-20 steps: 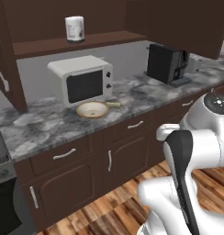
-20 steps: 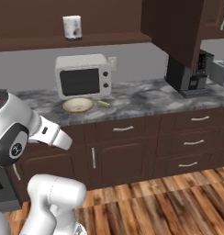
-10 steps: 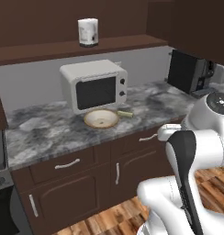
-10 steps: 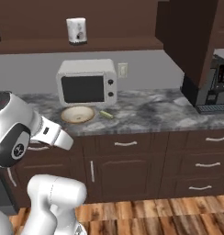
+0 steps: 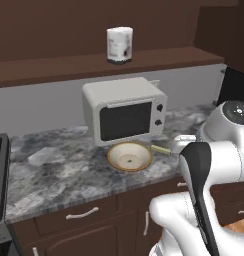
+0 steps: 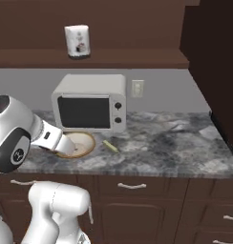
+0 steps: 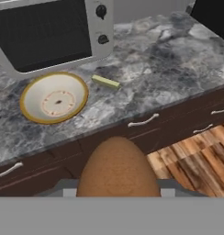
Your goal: Pick the egg and butter from the fridge and place them by the bowl for mixing.
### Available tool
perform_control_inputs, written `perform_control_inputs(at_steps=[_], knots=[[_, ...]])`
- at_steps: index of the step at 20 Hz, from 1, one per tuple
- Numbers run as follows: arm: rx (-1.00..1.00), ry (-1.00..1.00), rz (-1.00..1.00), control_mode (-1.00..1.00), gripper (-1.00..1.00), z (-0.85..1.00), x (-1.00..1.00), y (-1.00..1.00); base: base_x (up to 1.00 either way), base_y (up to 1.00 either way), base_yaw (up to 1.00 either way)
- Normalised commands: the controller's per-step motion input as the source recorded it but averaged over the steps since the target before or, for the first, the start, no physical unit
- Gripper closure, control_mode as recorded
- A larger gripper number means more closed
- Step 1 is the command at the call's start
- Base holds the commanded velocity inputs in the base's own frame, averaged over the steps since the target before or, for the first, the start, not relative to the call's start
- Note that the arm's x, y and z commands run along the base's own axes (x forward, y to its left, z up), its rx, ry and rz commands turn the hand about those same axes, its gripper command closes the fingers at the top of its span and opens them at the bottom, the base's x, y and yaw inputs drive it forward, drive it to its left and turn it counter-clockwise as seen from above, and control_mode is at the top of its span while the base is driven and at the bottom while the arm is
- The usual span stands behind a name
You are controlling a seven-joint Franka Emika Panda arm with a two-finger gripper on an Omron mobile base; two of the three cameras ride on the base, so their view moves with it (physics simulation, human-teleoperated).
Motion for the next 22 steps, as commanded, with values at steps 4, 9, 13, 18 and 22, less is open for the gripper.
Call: perform_control_inputs(at_steps=[4,9,13,18,22], knots=[[0.00,0.00,0.00,1.00,1.00,0.00,0.00,0.00,0.55,-0.01,0.23],[0.00,0.00,0.00,1.00,1.00,0.00,0.00,0.00,0.28,-0.11,0.18],[0.00,0.00,0.00,1.00,1.00,0.00,0.00,0.00,0.00,0.00,0.01],[0.00,0.00,0.00,-1.00,1.00,0.00,0.00,-0.08,0.00,0.00,0.00],[0.00,0.00,0.00,-1.00,1.00,0.00,0.03,-0.20,0.00,0.00,0.00]])
